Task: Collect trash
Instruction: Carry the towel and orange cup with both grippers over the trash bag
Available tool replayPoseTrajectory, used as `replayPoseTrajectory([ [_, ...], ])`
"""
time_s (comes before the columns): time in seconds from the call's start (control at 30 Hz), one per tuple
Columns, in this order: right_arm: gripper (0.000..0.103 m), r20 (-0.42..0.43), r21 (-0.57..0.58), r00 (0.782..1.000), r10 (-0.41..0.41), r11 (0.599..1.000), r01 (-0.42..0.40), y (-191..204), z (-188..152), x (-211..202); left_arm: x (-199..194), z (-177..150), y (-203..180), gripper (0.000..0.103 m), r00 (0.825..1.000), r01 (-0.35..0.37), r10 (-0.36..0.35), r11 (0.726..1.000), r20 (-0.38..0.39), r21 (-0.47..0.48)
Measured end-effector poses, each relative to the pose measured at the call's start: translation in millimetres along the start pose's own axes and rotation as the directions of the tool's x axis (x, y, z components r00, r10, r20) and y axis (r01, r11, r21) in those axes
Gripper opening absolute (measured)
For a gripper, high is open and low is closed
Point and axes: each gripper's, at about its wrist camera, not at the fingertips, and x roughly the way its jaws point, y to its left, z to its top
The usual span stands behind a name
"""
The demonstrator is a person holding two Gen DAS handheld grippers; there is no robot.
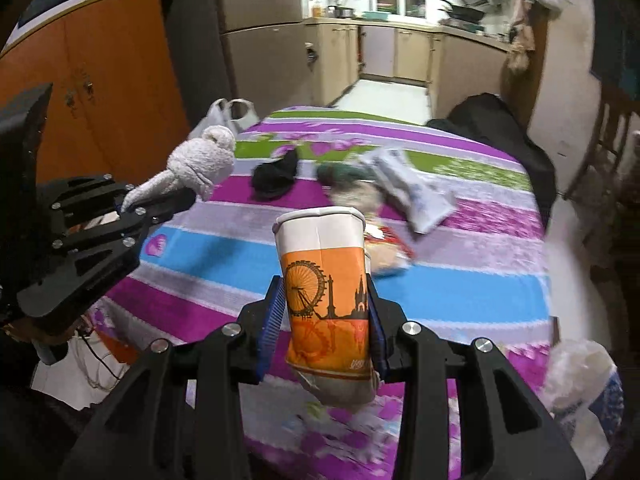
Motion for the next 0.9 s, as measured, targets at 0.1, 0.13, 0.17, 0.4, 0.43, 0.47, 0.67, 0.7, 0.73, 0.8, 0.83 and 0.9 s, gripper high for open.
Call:
replayPoseTrajectory([
  [0.1,0.036,-0.004,0.022,0.998,-0.055,0.998,0.055,-20.7,-5.6,-10.7,2.5,11.1,-18.9,0.006,1.0,0.022,-0.023,0.999,0.012,0.03],
  [0.13,0.036,-0.006,0.028,0.997,-0.074,0.997,0.074,-27.7,-7.4,-14.2,3.6,15.8,-27.5,0.006,0.999,0.031,-0.032,0.999,0.017,0.044],
  [0.17,0.036,-0.009,0.036,0.996,-0.09,0.995,0.091,-35.1,-9.3,-17.4,4.7,20.4,-36.8,0.006,0.999,0.039,-0.041,0.997,0.023,0.059],
  [0.4,0.036,-0.04,0.096,0.975,-0.22,0.97,0.223,-93.6,-27.8,-44.2,13.0,49.1,-97.4,0.006,0.993,0.097,-0.105,0.984,0.049,0.148],
  [0.43,0.036,-0.044,0.102,0.972,-0.232,0.966,0.236,-98.7,-29.3,-46.4,14.8,53.3,-108.0,0.006,0.992,0.104,-0.115,0.981,0.054,0.164],
  [0.47,0.036,-0.049,0.111,0.969,-0.244,0.962,0.248,-106.0,-32.3,-50.4,17.8,57.4,-115.6,0.006,0.991,0.113,-0.124,0.978,0.056,0.176],
  [0.67,0.036,-0.089,0.163,0.943,-0.32,0.929,0.331,-149.5,-53.0,-68.2,25.2,75.7,-171.4,0.006,0.982,0.156,-0.179,0.953,0.067,0.26],
  [0.7,0.036,-0.097,0.175,0.938,-0.332,0.922,0.344,-158.0,-58.2,-72.5,26.2,78.4,-180.5,0.006,0.98,0.162,-0.187,0.948,0.069,0.274],
  [0.73,0.036,-0.104,0.185,0.934,-0.341,0.916,0.355,-164.7,-62.5,-76.1,28.0,82.6,-193.4,0.006,0.977,0.172,-0.2,0.941,0.07,0.291],
  [0.8,0.036,-0.119,0.199,0.925,-0.36,0.904,0.377,-176.8,-70.0,-82.8,29.2,86.6,-207.6,0.006,0.974,0.186,-0.217,0.932,0.069,0.31],
  [0.83,0.036,-0.128,0.207,0.921,-0.368,0.898,0.388,-183.6,-74.2,-86.1,31.4,88.9,-216.0,0.006,0.971,0.196,-0.228,0.926,0.067,0.322],
  [0.9,0.036,-0.151,0.229,0.909,-0.388,0.881,0.414,-200.2,-83.9,-94.9,35.4,93.0,-234.1,0.006,0.966,0.218,-0.252,0.913,0.057,0.344],
])
